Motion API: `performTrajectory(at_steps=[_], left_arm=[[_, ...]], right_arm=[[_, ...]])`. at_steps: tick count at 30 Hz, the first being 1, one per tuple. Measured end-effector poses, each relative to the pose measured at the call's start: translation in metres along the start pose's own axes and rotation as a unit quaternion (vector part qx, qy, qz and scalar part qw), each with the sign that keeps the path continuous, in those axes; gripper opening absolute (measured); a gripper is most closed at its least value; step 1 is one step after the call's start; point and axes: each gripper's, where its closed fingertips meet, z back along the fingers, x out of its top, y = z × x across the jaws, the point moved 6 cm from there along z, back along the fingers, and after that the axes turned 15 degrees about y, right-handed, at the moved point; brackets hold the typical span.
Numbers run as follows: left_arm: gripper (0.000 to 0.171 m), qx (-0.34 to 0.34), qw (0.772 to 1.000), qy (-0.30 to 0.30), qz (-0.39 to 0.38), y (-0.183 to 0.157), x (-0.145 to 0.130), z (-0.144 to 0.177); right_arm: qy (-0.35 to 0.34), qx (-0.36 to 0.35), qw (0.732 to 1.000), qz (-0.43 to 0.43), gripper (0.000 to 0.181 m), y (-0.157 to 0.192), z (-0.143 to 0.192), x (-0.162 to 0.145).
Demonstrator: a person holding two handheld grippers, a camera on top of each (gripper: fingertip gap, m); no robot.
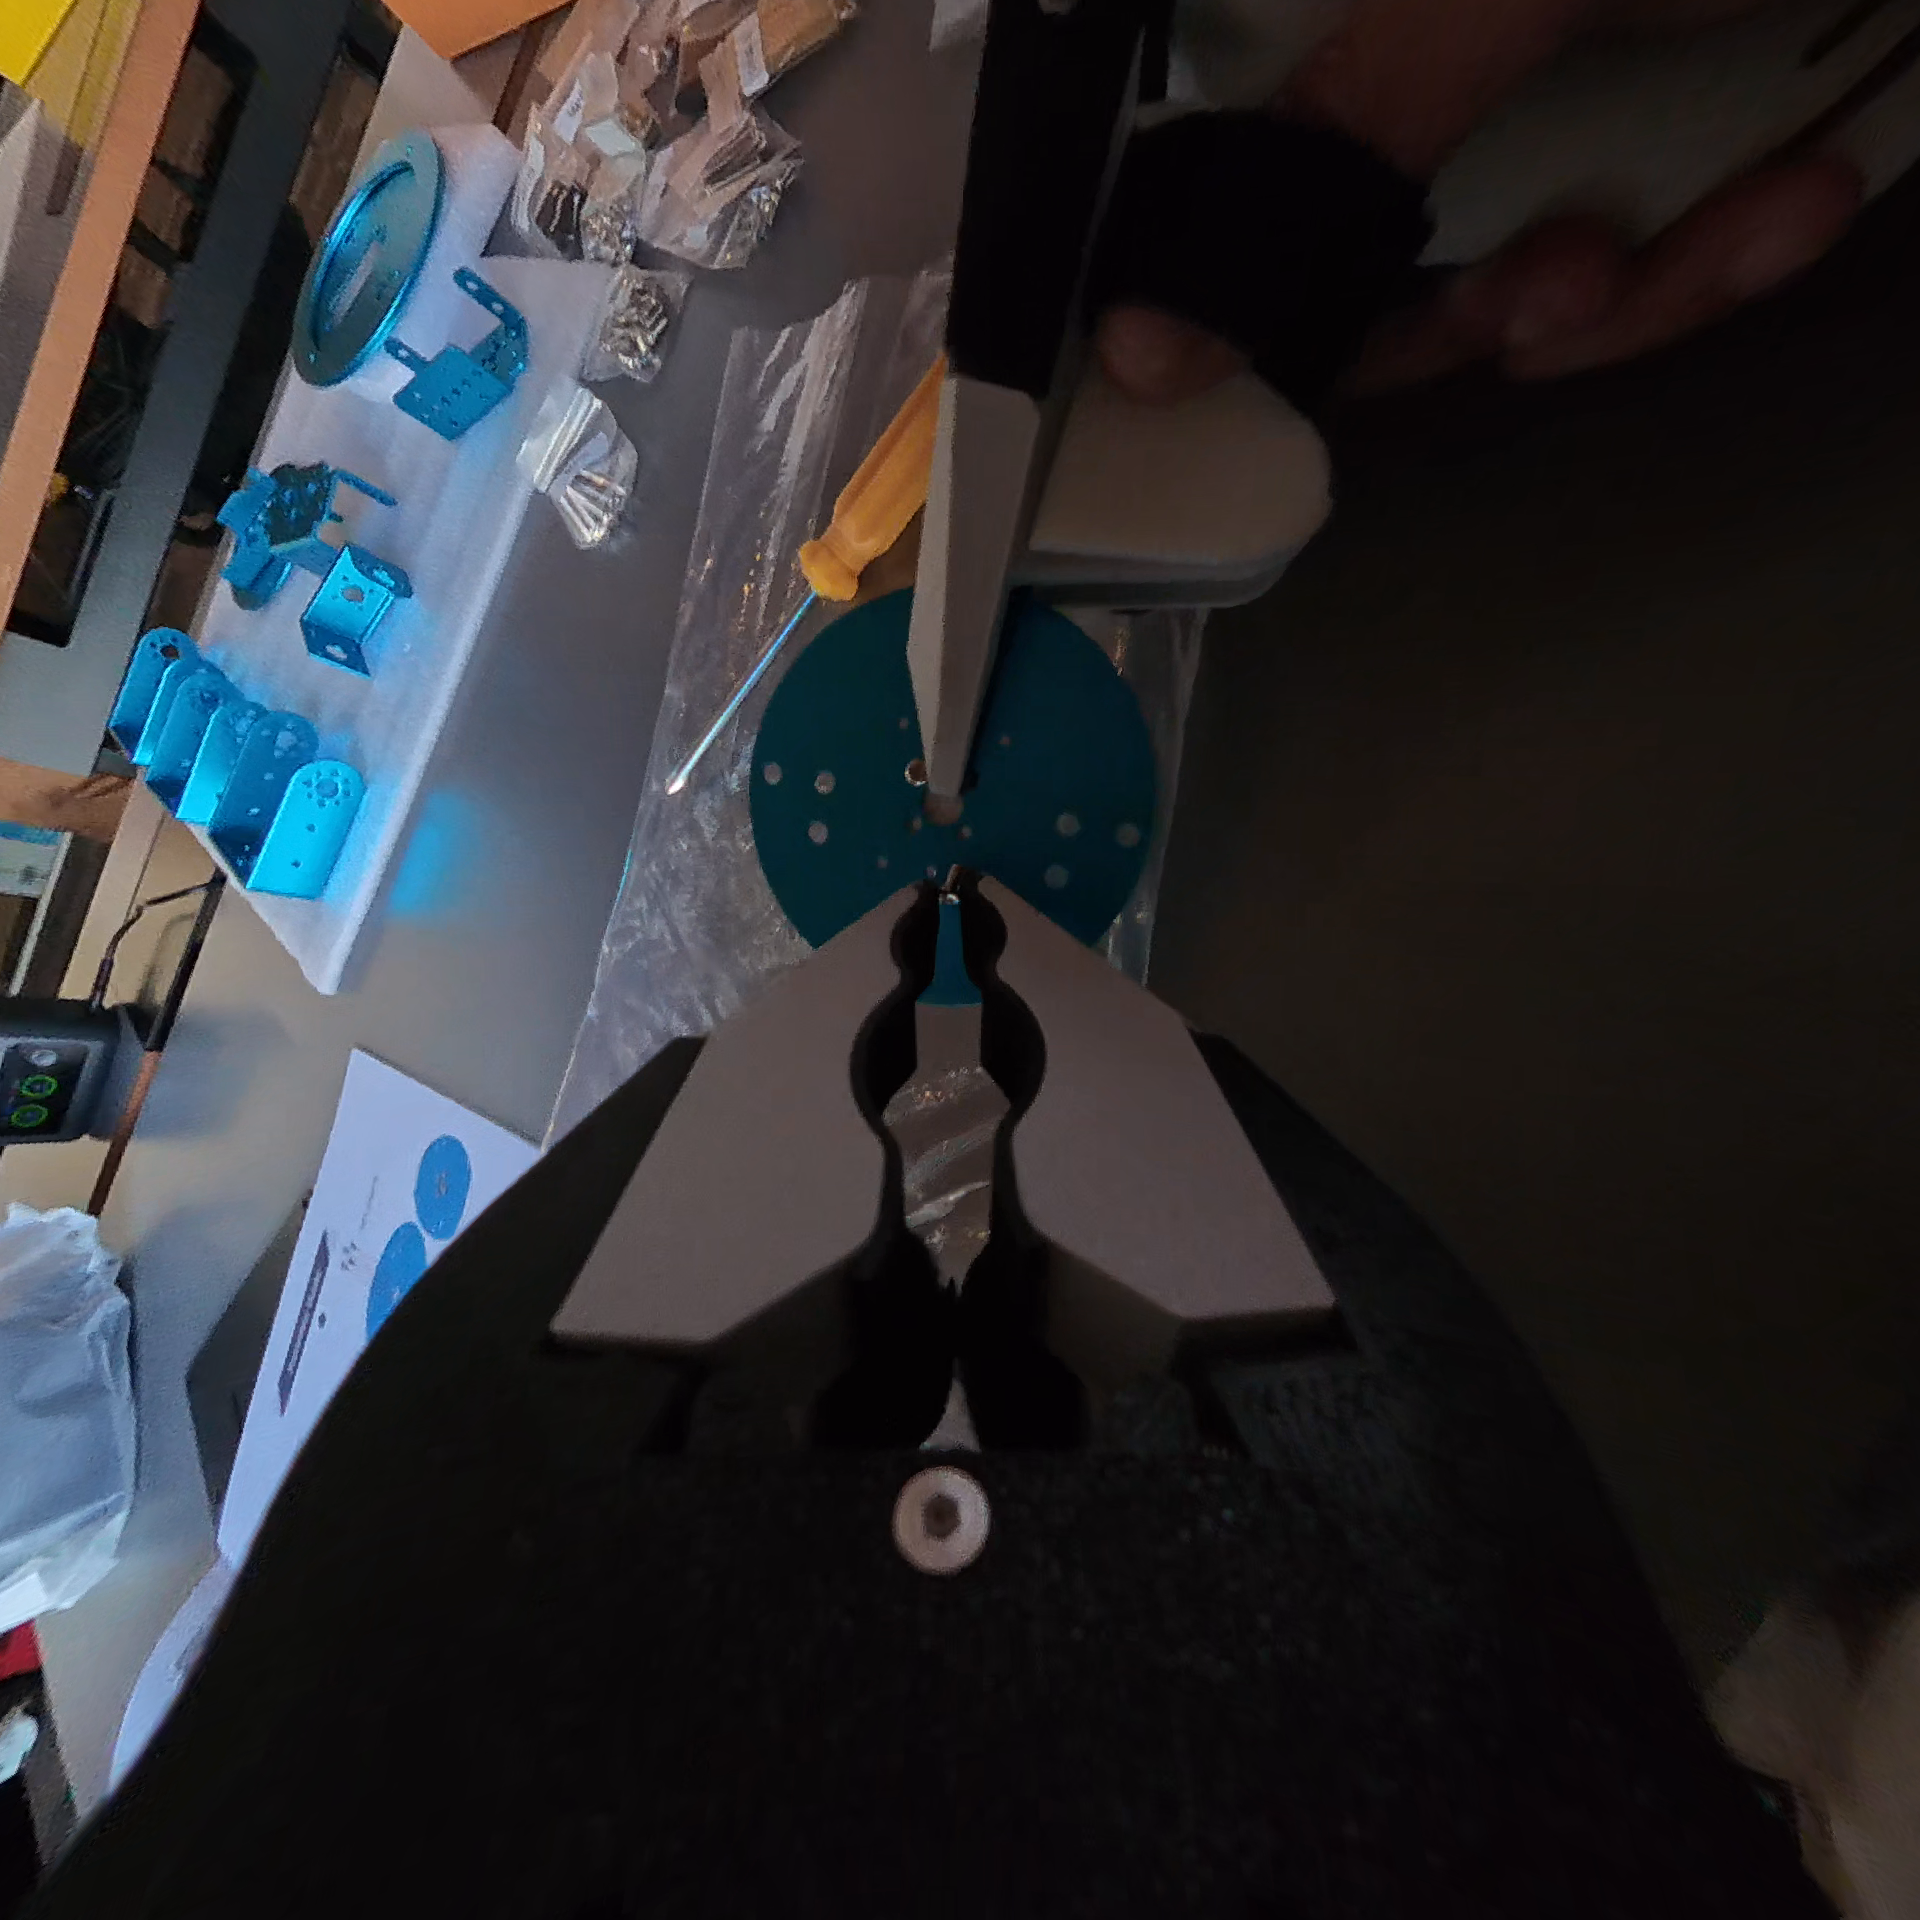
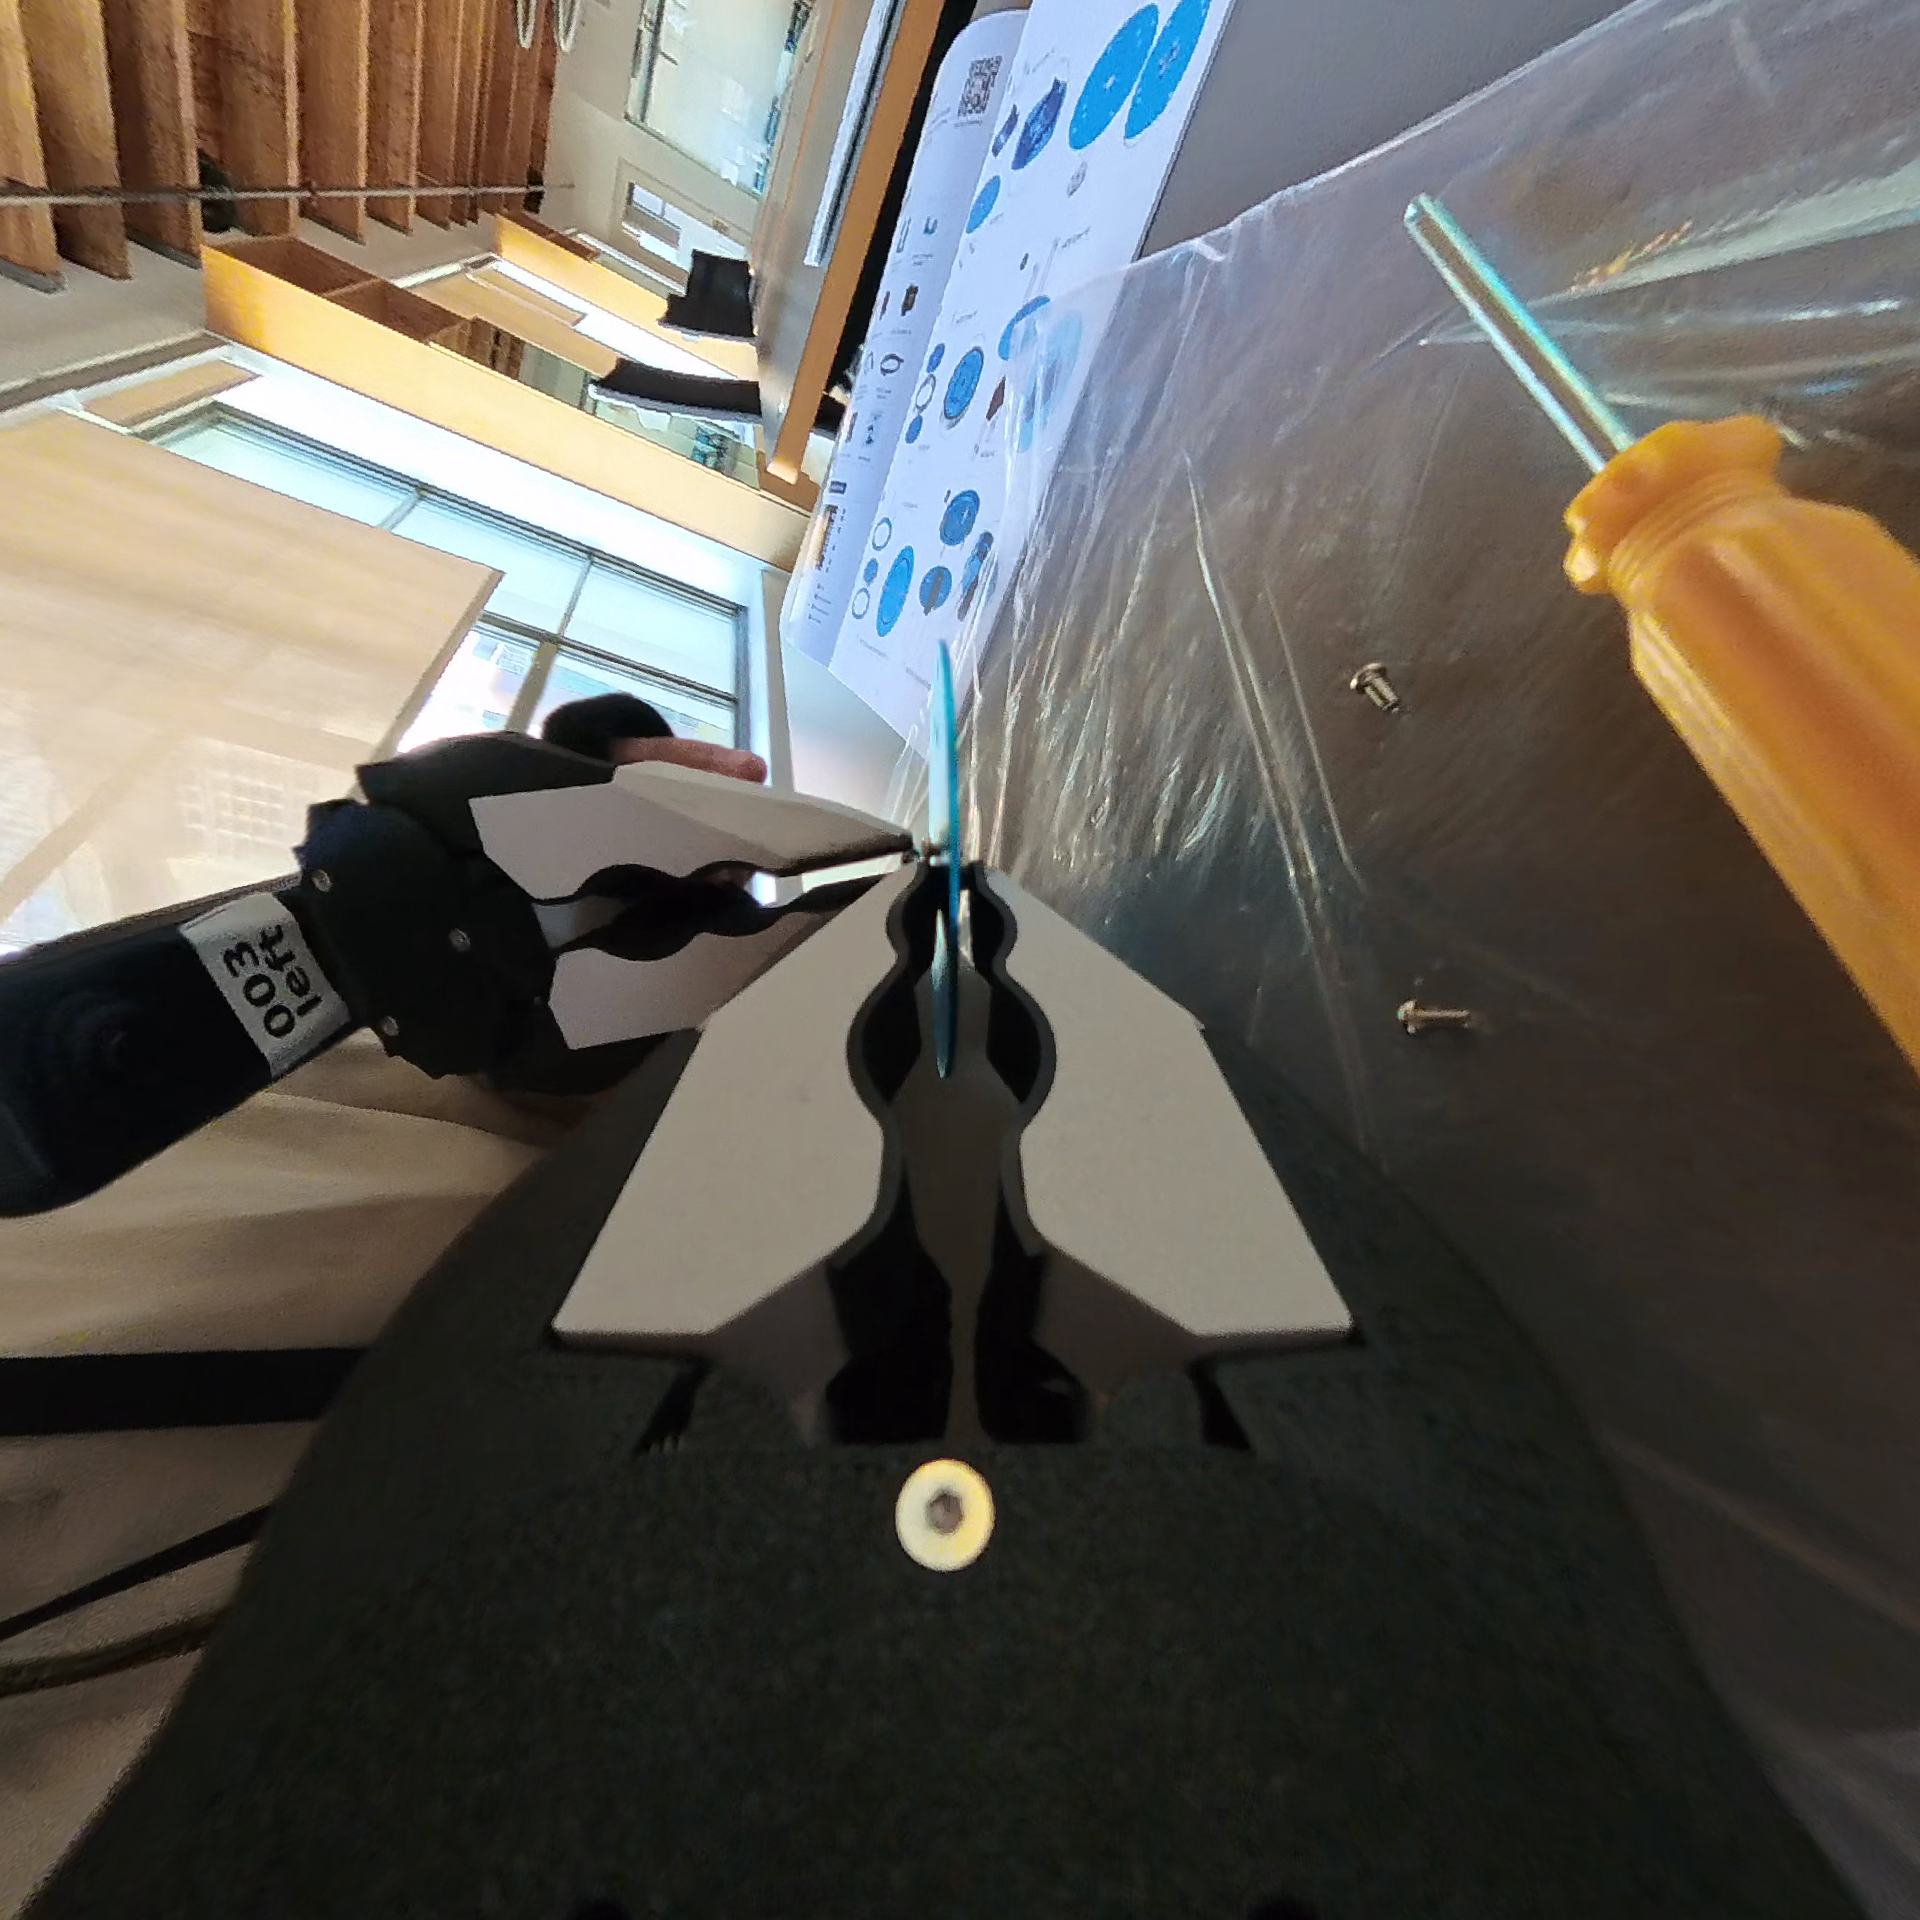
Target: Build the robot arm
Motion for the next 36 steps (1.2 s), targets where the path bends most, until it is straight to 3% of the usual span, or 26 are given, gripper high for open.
performTrajectory(at_steps=[19, 24, 31, 34, 36], left_arm=[[0.004, 0.016, 0.994, 0.058, -0.088, -0.004, 0.013, -0.001], [0.004, -0.07, 0.997, 0.032, -0.001, 0.001, 0.009, -0.002], [0.004, -0.173, 0.979, -0.012, 0.103, 0.012, -0.005, -0.009], [0.004, -0.192, 0.971, -0.04, 0.134, 0.018, -0.017, -0.007], [0.004, -0.176, 0.974, -0.029, 0.14, 0.026, -0.033, -0.007]], right_arm=[[0.005, 0.008, 1.0, -0.014, 0.005, -0.001, 0.001, -0.002], [0.015, 0.018, 0.999, -0.024, 0.005, -0.002, 0.001, -0.003], [0.015, 0.01, 0.999, -0.033, 0.005, -0.005, 0.001, -0.001], [0.005, 0.021, 0.998, -0.051, 0.005, -0.007, 0.004, 0.001], [-0.008, 0.044, 0.997, -0.069, 0.005, -0.006, 0.008, 0.002]])
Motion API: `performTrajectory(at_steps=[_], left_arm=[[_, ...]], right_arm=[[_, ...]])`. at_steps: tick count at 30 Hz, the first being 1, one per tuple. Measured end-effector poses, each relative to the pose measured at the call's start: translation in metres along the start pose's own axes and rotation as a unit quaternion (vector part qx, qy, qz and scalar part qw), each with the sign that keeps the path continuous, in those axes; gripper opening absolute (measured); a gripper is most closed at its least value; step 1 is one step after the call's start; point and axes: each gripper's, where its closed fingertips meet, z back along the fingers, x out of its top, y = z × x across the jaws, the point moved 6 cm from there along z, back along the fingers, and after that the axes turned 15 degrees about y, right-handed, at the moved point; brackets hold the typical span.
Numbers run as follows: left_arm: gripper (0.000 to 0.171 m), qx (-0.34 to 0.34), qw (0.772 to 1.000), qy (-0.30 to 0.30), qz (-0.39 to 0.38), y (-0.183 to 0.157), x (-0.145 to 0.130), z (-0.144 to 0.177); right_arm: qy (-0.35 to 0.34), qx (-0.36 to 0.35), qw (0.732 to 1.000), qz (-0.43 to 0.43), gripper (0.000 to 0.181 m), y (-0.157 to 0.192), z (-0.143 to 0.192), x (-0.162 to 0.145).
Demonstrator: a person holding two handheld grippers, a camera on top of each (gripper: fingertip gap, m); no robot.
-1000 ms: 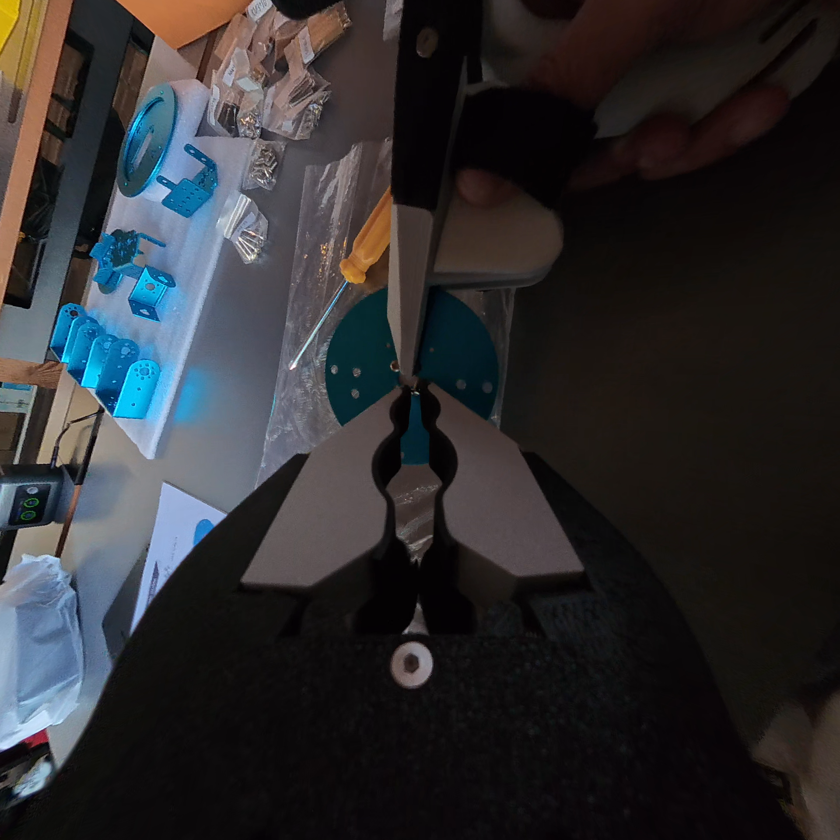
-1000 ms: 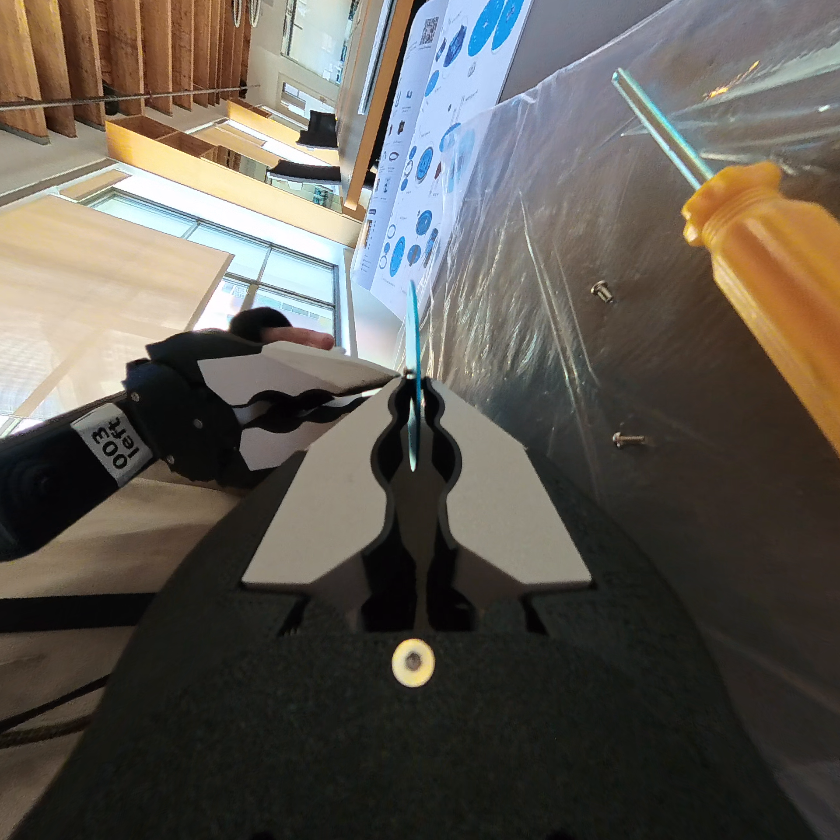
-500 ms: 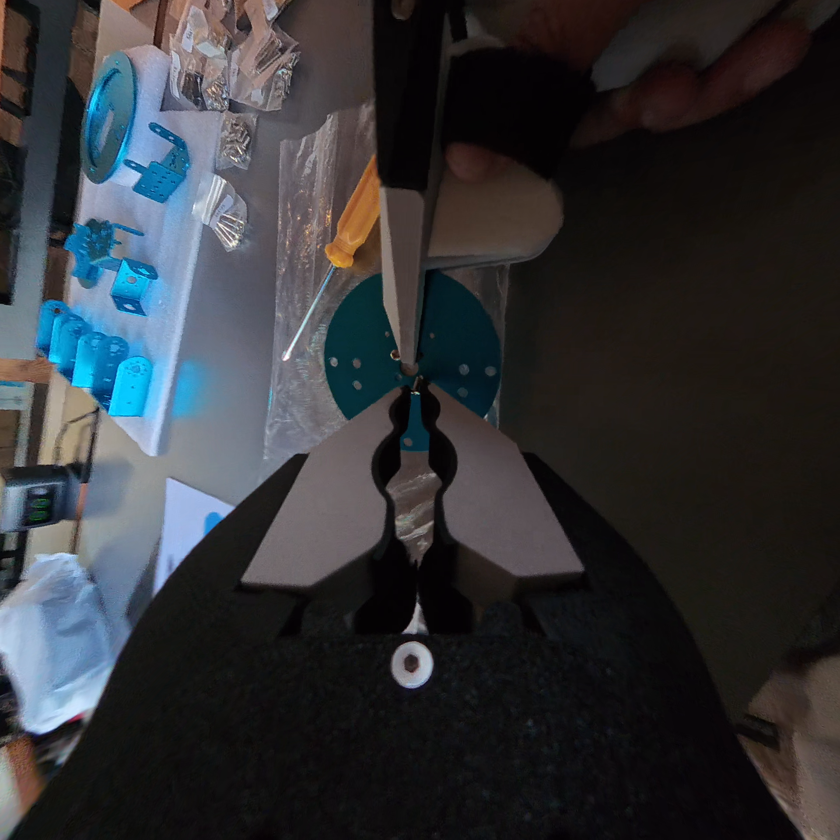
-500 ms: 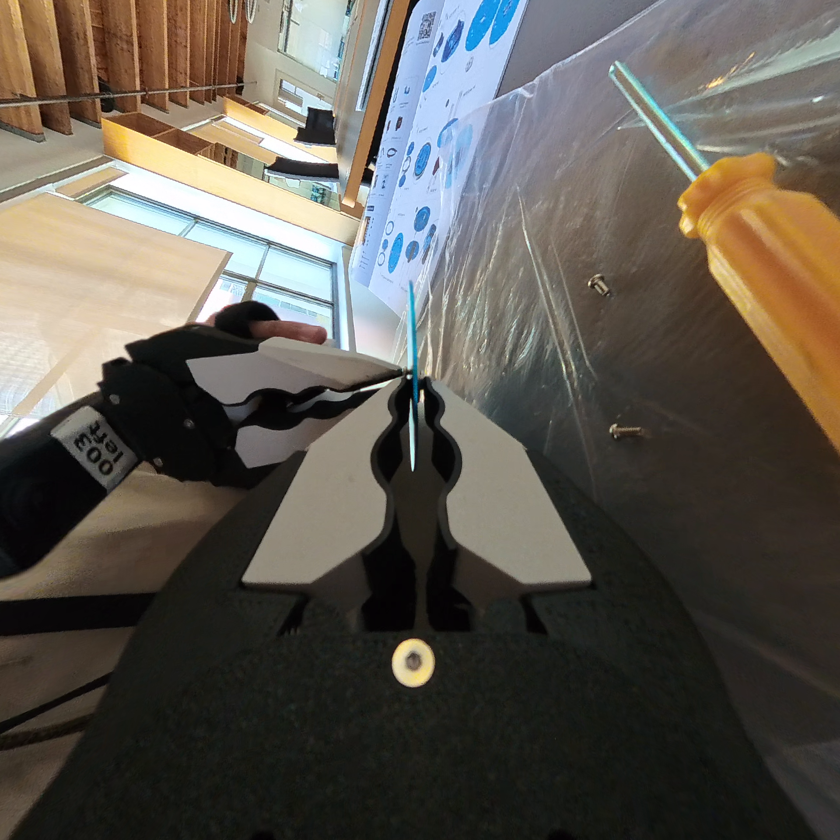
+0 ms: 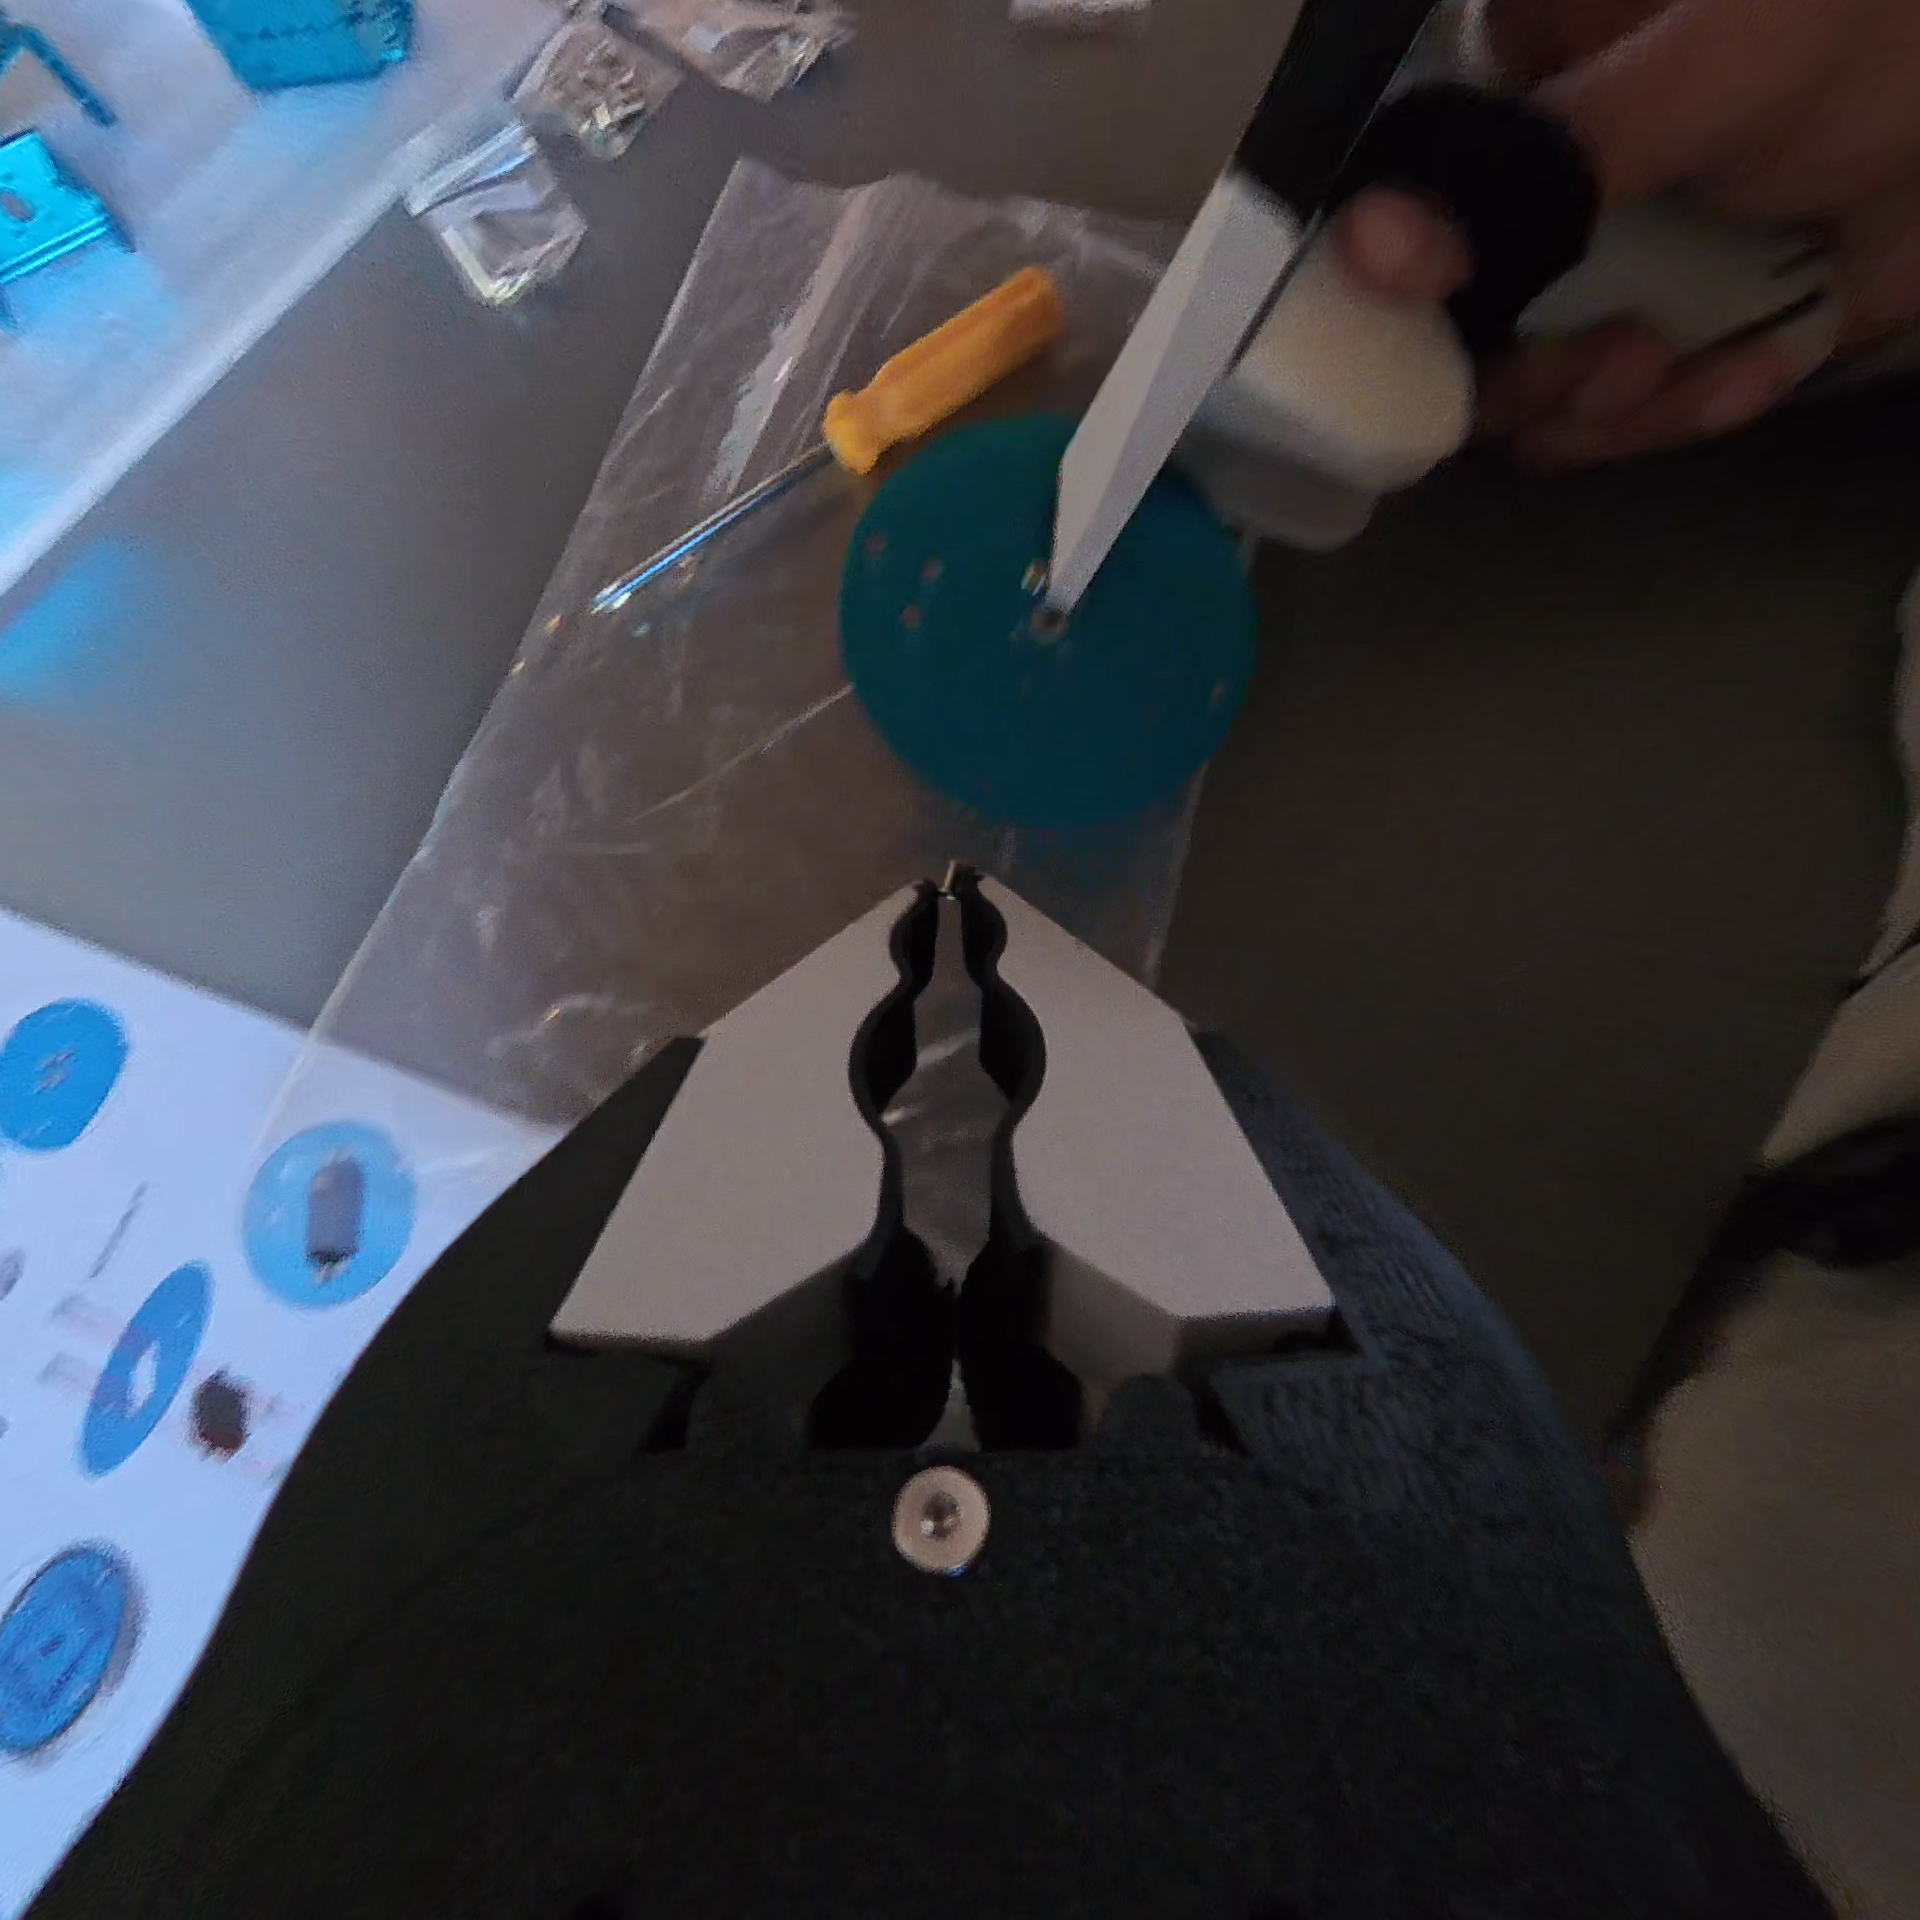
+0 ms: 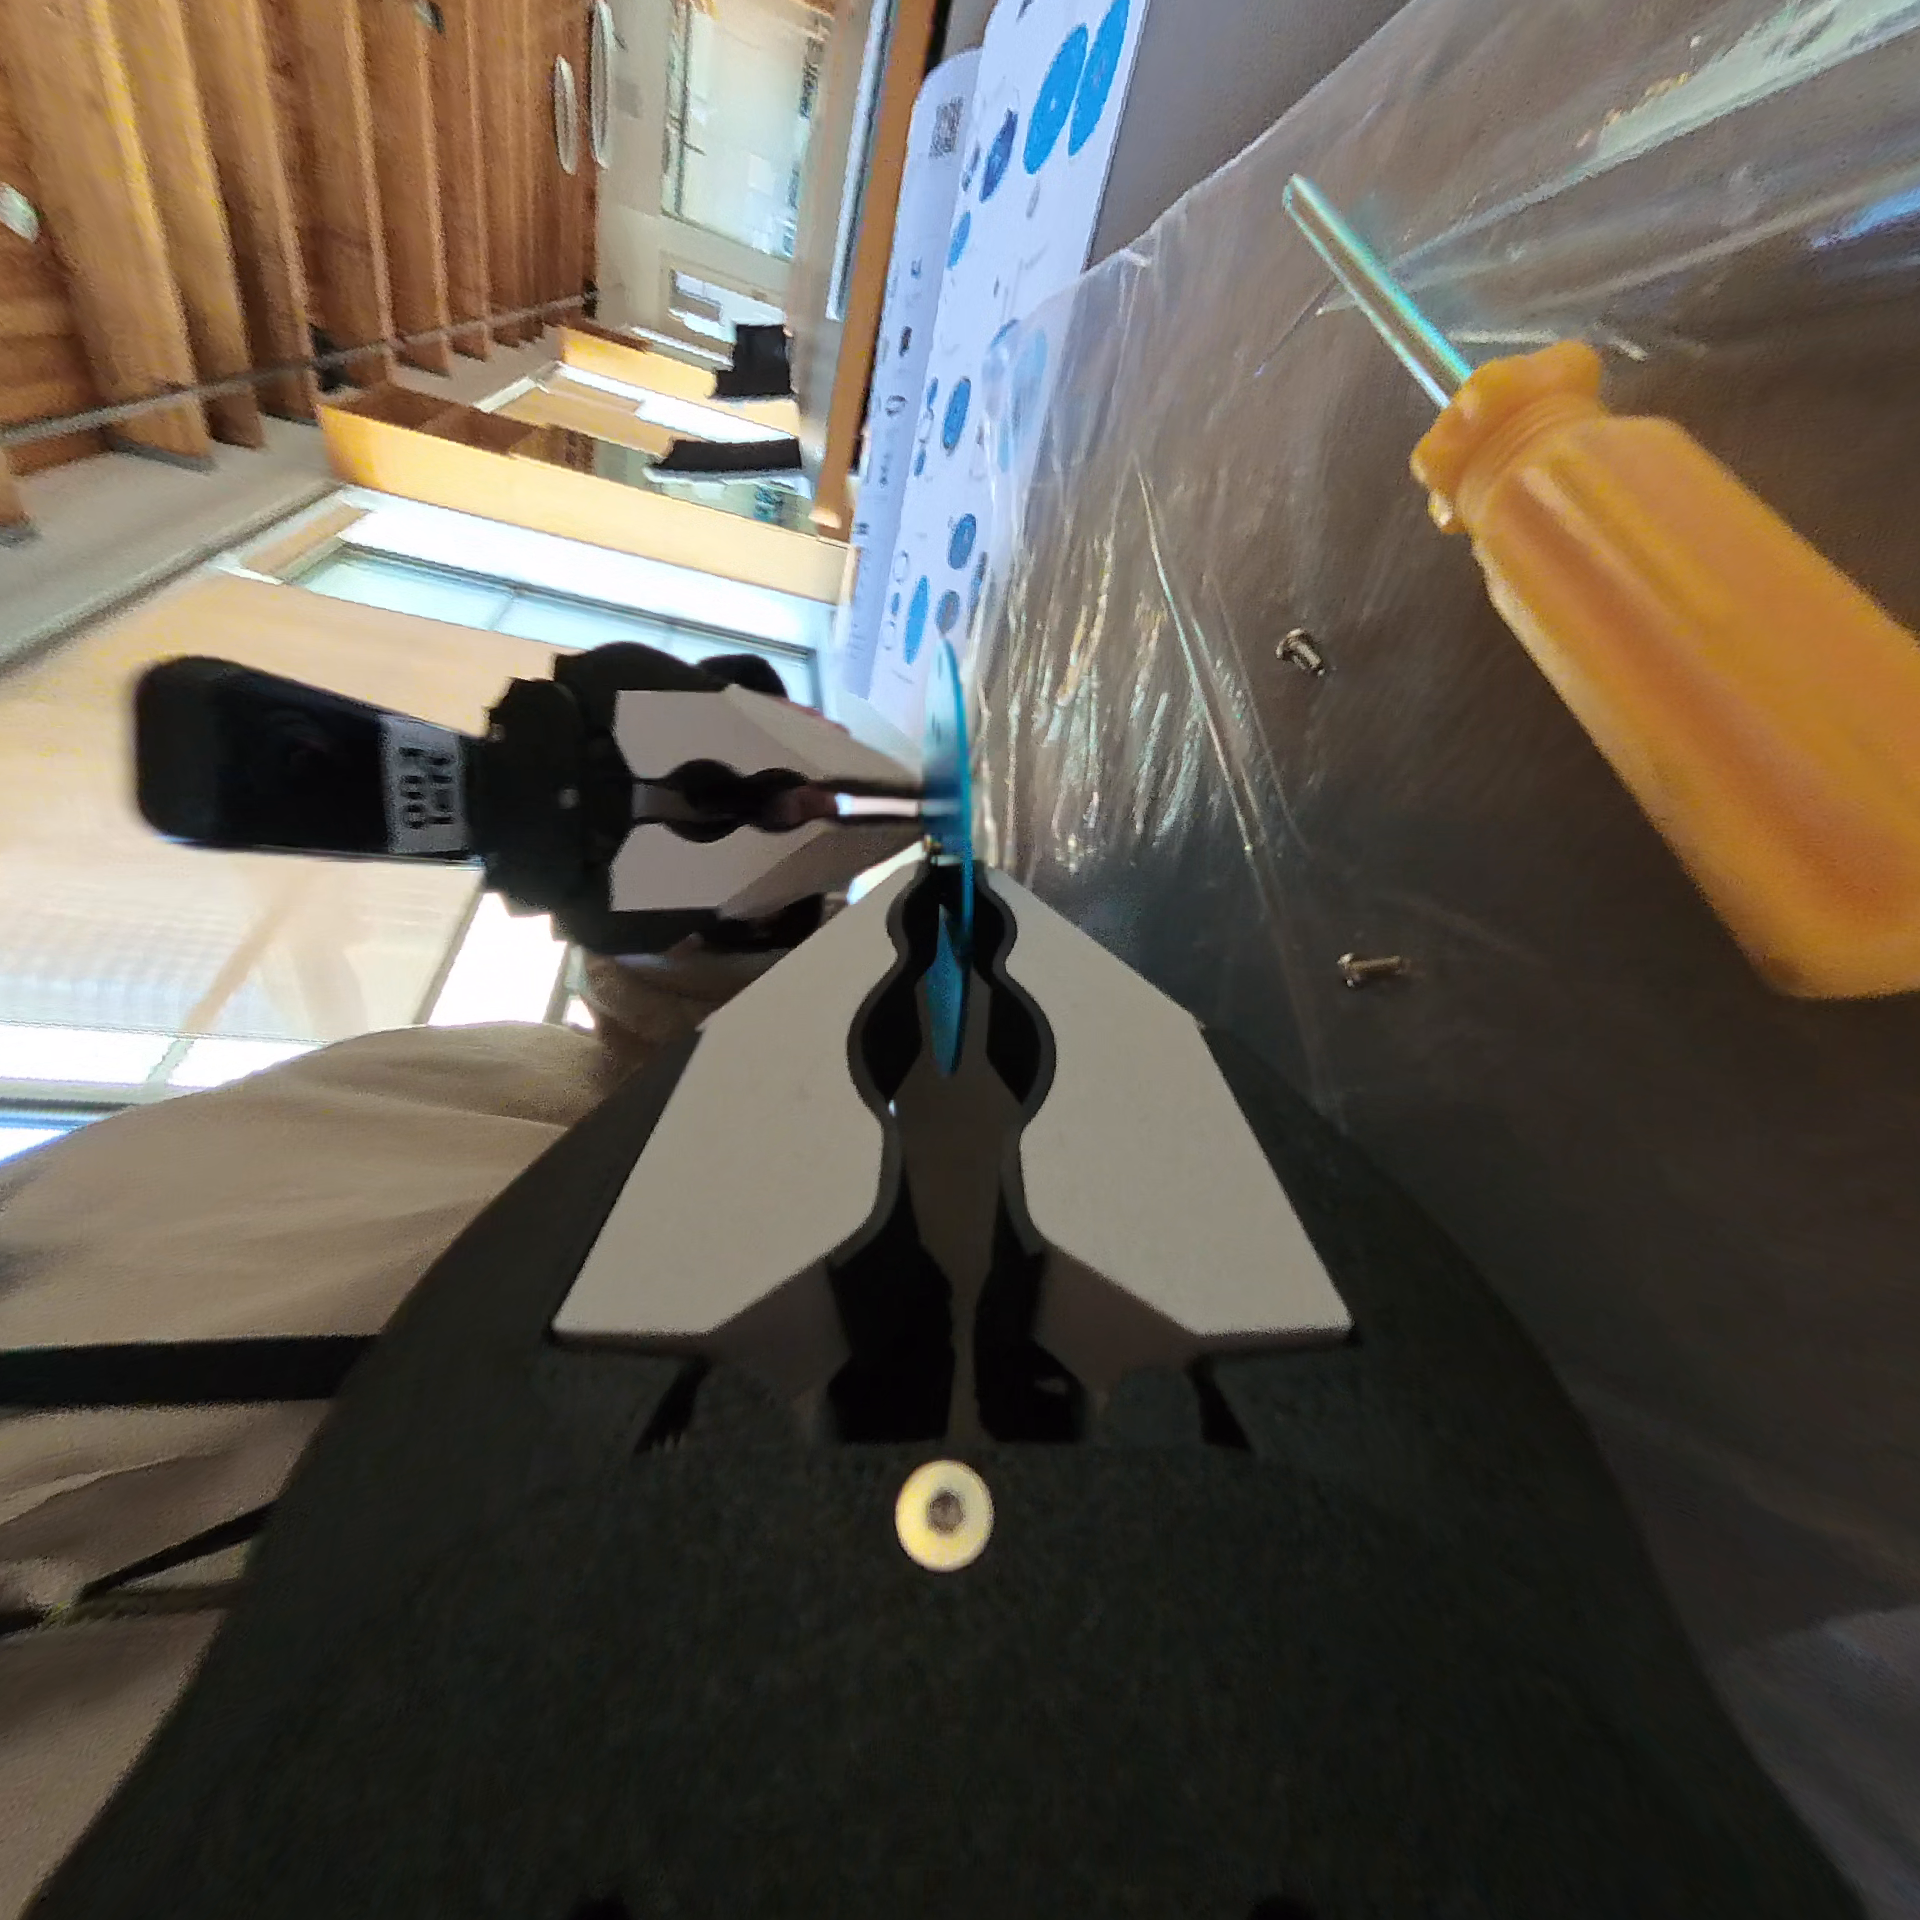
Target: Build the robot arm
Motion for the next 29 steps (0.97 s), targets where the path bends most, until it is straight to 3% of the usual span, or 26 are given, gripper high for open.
performTrajectory(at_steps=[5, 8, 13, 19, 23, 27, 29], left_arm=[[0.004, 0.004, 0.999, 0.045, -0.028, 0.01, -0.028, -0.003], [0.005, -0.042, 0.999, 0.026, -0.006, 0.008, -0.031, -0.013], [0.006, -0.058, 0.998, -0.01, 0.012, 0.009, -0.027, -0.019], [0.027, -0.078, 0.994, -0.069, 0.045, 0.012, -0.023, -0.005], [0.028, -0.142, 0.971, -0.158, 0.108, 0.02, -0.011, 0.016], [0.028, -0.259, 0.917, -0.238, 0.19, 0.025, 0.003, 0.024], [0.015, -0.273, 0.903, -0.249, 0.218, 0.028, 0.005, 0.02]], right_arm=[[-0.021, 0.05, 0.999, -0.002, 0.004, 0.011, 0.003, 0.005], [-0.032, 0.058, 0.998, 0.024, 0.003, 0.02, 0.002, 0.009], [-0.056, 0.068, 0.996, 0.035, 0.003, 0.024, -0.003, 0.012], [-0.067, 0.057, 0.996, 0.034, 0.003, 0.022, -0.007, 0.013], [-0.061, 0.037, 0.996, 0.045, 0.004, 0.023, -0.01, 0.013], [-0.045, 0.042, 0.997, 0.05, 0.004, 0.026, -0.015, 0.011], [-0.045, 0.051, 0.996, 0.049, 0.004, 0.027, -0.016, 0.012]])
